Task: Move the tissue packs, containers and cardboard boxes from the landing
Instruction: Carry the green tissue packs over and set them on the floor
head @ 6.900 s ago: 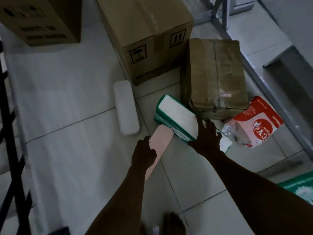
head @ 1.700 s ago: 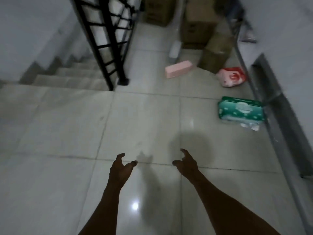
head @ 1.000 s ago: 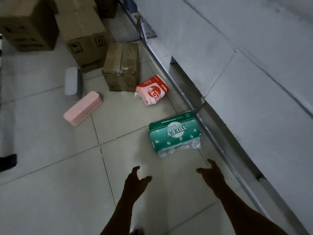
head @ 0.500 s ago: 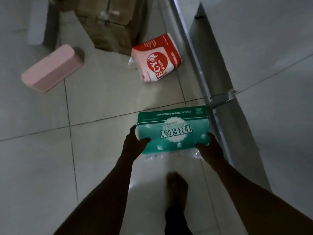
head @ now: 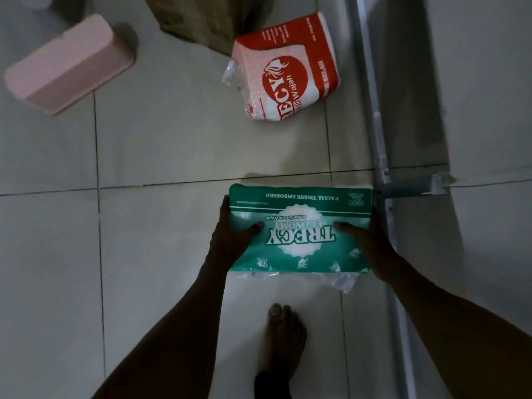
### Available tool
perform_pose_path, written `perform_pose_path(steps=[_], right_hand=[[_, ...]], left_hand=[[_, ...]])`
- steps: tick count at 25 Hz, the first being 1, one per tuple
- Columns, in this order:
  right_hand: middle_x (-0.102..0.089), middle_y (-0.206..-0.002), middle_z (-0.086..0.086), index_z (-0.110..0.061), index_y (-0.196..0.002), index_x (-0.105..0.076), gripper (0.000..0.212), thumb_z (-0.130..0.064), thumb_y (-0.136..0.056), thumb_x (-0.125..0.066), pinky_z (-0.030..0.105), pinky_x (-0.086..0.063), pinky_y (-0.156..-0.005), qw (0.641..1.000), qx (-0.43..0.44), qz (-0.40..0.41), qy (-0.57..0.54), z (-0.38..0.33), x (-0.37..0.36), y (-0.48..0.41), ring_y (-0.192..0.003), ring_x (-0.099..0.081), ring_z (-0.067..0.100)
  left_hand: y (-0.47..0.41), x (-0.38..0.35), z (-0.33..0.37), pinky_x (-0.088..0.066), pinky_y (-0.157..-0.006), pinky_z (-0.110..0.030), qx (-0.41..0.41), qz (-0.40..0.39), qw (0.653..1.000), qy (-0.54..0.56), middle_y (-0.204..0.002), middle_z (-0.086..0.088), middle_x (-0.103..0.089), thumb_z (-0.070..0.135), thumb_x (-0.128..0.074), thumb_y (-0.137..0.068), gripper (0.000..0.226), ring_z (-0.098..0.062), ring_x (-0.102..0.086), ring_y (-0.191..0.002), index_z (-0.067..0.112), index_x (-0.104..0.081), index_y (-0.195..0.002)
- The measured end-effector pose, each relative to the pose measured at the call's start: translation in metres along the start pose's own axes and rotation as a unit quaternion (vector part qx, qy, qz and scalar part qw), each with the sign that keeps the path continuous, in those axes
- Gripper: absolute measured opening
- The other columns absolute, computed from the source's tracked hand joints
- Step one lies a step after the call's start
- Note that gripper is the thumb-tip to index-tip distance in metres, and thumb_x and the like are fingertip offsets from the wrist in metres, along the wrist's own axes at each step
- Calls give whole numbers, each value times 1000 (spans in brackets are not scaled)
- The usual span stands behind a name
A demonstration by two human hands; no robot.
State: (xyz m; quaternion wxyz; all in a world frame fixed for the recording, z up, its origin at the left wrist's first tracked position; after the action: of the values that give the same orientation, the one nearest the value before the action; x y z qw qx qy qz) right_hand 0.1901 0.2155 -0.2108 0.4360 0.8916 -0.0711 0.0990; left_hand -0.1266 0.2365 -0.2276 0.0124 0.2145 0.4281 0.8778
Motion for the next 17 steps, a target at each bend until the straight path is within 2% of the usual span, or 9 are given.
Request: perform_pose_path(steps=[4,7,10,13,17], right_hand=[[-69,-114,0,-27,-135,-47,76,-8,-71,-82,41,-59,-78,1000,-1,-13,9,-5,-6,2,-101,-69,23],[-66,-119,-3,-40,-141,-38,92,-16,-64,-82,47,-59,-82,999,7,-24,35,-22,-15,6,-104,-67,23],[-64,-121,-5,-51,-140,-34,96,-24,-59,-79,51,-57,-85,998,24,-30,47,-43,-30,20,-106,-65,24],[-64,-120,-9,-54,-136,-36,96,-23,-56,-78,51,-56,-87,996,51,-33,64,-68,-50,43,-107,-64,23],[-66,-118,-9,-52,-136,-40,95,-27,-53,-79,53,-57,-83,989,99,-65,86,-99,-88,85,-107,-65,22]], left_hand=[[35,4,28,-52,-94,-51,-17,32,999,-26,-133,3,-57,44,-82,-71,101,-25,-60,-113,48,-17,-149],[49,15,30,-48,-98,-50,-16,62,998,-27,-136,1,-55,36,-79,-75,100,-27,-57,-117,46,-15,-151],[65,36,32,-48,-99,-50,-11,87,996,-15,-136,-3,-56,37,-79,-76,100,-31,-58,-118,45,-13,-151],[85,70,32,-46,-100,-49,-12,121,993,5,-137,-4,-56,41,-78,-74,101,-32,-56,-120,43,-15,-152],[127,133,29,-45,-100,-48,-4,162,986,23,-138,-8,-55,35,-78,-77,100,-36,-55,-122,40,-14,-154]])
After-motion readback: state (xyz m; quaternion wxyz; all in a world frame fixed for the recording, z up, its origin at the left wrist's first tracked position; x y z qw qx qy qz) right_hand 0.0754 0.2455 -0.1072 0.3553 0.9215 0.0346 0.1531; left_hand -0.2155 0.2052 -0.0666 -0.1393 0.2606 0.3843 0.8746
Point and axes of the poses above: each hand's wrist, its own y-axis away from the middle knuckle, its own x-axis out of the back of the hand, z = x × y, the point moved 4 cm from there along -y, towards the middle knuckle
